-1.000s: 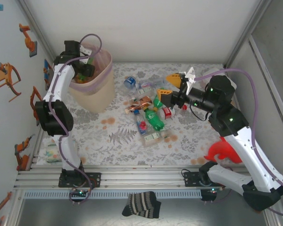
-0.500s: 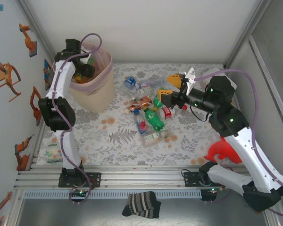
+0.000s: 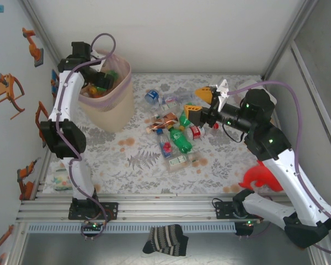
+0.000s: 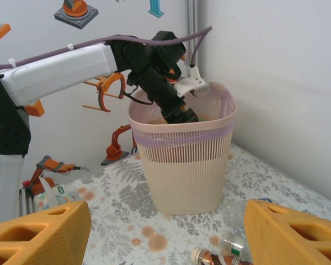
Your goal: Put the plastic bottles in the bin
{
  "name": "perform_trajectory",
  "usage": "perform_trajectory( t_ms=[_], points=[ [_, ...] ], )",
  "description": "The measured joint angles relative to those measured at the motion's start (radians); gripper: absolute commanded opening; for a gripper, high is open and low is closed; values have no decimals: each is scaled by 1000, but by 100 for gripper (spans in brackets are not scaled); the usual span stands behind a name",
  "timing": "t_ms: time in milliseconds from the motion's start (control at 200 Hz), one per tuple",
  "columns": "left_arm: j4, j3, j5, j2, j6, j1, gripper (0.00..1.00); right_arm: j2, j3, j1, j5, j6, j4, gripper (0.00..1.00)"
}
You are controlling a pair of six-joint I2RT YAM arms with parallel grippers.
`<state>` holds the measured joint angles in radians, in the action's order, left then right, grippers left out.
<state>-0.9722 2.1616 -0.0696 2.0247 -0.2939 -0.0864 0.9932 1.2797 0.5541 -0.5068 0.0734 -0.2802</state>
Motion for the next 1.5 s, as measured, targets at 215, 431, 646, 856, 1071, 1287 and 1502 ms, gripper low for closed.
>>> perform_trajectory(
  t_ms=[215,431,646,856,1071,1287,1502],
  points=[
    [-1,-13,-97,-33,32,0,75,0,-8,0,0,0,0,72],
    [-2,-70,-159,-34,55,0,60,0,-11,0,4,0,0,72],
    [2,-113,-187,-67,73,0,61,29,-5,0,86,4,-27,71],
    [77,-194,-214,-227,123,0,63,135,49,-1,257,57,-140,70],
    [226,-363,-254,-418,206,0,63,237,76,-23,462,315,-226,70],
    [338,-504,-280,-520,270,0,64,328,80,-29,662,690,-348,68],
    [396,-594,-298,-574,294,0,64,460,115,-66,711,1037,-526,66]
  ],
)
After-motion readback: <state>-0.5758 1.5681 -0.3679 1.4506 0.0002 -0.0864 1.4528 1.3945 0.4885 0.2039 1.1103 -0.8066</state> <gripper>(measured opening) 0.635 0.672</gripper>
